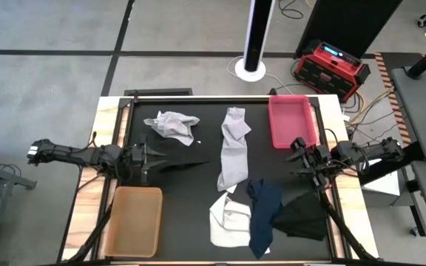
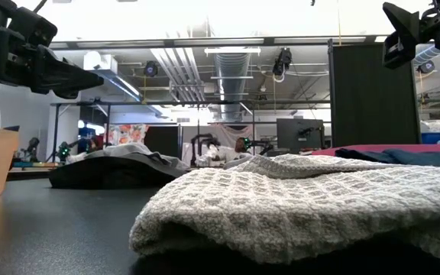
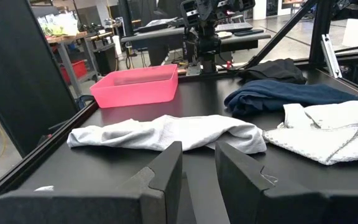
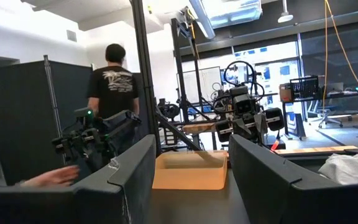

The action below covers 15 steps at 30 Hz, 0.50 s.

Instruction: Sort towels by color in basket

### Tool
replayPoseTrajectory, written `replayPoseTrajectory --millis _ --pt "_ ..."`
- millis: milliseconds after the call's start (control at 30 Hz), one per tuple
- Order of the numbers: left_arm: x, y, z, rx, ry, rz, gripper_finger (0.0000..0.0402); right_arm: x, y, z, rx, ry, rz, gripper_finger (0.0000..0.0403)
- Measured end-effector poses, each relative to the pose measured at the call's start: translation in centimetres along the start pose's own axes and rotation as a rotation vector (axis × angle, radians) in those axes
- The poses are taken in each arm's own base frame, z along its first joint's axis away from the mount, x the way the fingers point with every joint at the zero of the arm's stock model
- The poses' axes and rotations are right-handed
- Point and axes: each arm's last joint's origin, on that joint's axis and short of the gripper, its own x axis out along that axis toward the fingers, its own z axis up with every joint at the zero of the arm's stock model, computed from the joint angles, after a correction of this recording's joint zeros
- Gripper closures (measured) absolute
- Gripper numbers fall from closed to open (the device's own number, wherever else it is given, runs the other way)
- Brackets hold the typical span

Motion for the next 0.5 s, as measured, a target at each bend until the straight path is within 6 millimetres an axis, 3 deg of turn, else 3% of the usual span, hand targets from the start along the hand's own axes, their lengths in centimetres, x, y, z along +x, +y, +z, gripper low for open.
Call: replayPoseTrajectory --millis 300,500 --pt "0.0 0.0 0.1 -0.016 -0.013 0.001 0.0319 0.0 0.0 0.0 0.0 0.001 0.0 0.0207" --pt "-0.2 0.3 2.1 -0.329 -0.217 -0.007 0.0319 0.0 0.0 0.0 0.0 0.0 0.0 0.0207"
